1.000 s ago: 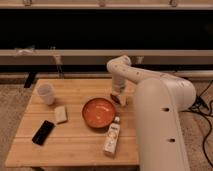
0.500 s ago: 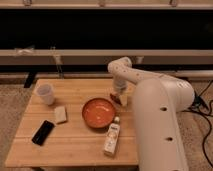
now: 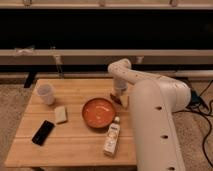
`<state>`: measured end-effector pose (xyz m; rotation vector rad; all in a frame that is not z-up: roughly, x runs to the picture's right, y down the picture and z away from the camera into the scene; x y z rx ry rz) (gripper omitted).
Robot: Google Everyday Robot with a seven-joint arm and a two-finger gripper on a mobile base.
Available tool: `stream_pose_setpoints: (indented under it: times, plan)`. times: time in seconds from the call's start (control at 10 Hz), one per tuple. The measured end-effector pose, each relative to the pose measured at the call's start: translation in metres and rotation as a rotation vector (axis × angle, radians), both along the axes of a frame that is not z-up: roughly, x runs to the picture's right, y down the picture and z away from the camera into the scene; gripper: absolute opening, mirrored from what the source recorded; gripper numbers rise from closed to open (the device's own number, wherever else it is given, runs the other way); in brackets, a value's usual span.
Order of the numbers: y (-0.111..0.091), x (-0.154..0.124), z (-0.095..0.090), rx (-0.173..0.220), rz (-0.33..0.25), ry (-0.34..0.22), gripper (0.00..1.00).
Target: Place the pepper on the white sponge
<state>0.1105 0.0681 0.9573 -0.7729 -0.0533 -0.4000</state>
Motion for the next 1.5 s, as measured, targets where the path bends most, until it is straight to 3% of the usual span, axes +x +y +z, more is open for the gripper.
stream_pose_setpoints:
  times: [0.6, 0.7, 1.2, 1.5]
  plan:
    - [-0.008, 0.003, -0.003, -0.002, -0.013, 0.028, 0.04]
    - [-0.009, 0.002, -0.004, -0.002, -0.014, 0.031, 0.0]
    - [-0.023, 0.015, -0.013, 0.016, -0.002, 0.086, 0.0]
    - [-0.048, 0.04, -0.035, 0.061, 0.014, 0.141, 0.0]
